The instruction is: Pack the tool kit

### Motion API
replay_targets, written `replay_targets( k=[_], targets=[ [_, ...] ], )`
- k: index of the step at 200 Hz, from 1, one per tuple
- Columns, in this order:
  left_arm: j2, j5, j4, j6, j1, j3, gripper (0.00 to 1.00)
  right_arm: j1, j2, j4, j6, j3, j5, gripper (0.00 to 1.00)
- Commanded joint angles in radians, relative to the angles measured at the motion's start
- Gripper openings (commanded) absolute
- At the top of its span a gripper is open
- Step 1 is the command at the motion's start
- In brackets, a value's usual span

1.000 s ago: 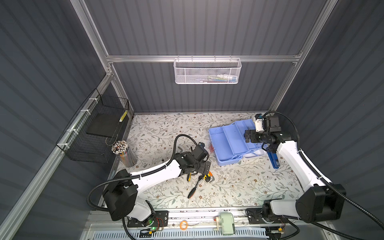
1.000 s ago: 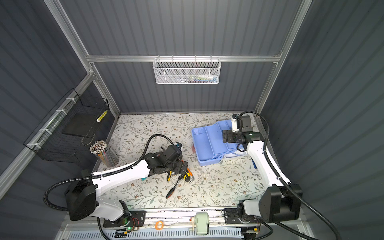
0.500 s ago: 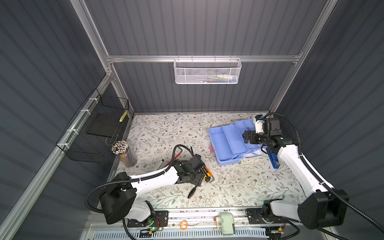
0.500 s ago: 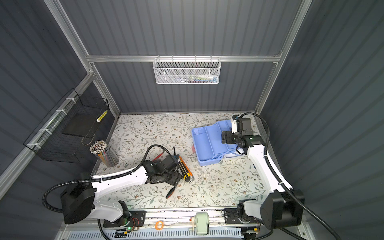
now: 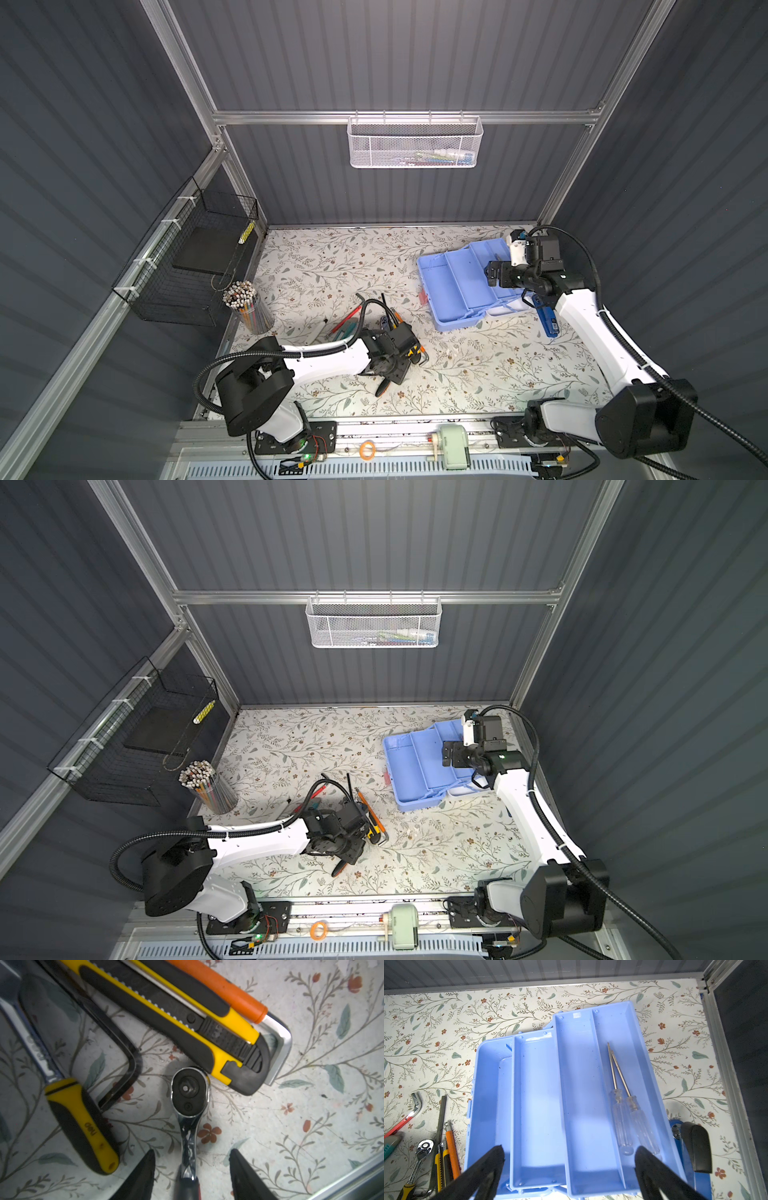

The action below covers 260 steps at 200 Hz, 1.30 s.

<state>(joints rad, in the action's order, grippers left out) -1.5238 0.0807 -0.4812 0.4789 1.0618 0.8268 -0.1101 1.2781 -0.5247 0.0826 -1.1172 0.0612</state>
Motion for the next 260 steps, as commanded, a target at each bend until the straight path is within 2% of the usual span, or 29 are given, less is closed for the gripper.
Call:
replay_targets(
  k=[1, 17, 67, 123, 190, 260],
  targets=[
    [-0.026, -0.011, 0.012, -0.017, 0.007, 0.003, 0.55, -0.001, -0.015, -0.013, -0.003, -0.004, -0.002, 0.99],
    [-0.042, -0.004, 0.017, -0.017, 0.006, 0.003, 0.53, -0.002, -0.015, -0.017, -0.004, -0.006, -0.004, 0.99],
    [-0.07, -0.019, 0.071, -0.007, 0.006, -0.022, 0.36, 0.0, -0.017, -0.026, -0.007, -0.009, -0.006, 0.99],
    [-0.05, -0.03, 0.079, 0.003, 0.006, -0.059, 0.24, 0.0, -0.022, -0.032, -0.012, -0.011, -0.022, 0.99],
    [-0.008, -0.011, 0.059, 0.007, 0.006, -0.049, 0.16, 0.001, -0.024, -0.034, -0.01, -0.007, -0.023, 0.99],
    [0.079, 0.035, 0.02, 0.027, 0.007, -0.017, 0.14, 0.0, -0.027, -0.032, 0.009, -0.003, 0.011, 0.96]
  ],
)
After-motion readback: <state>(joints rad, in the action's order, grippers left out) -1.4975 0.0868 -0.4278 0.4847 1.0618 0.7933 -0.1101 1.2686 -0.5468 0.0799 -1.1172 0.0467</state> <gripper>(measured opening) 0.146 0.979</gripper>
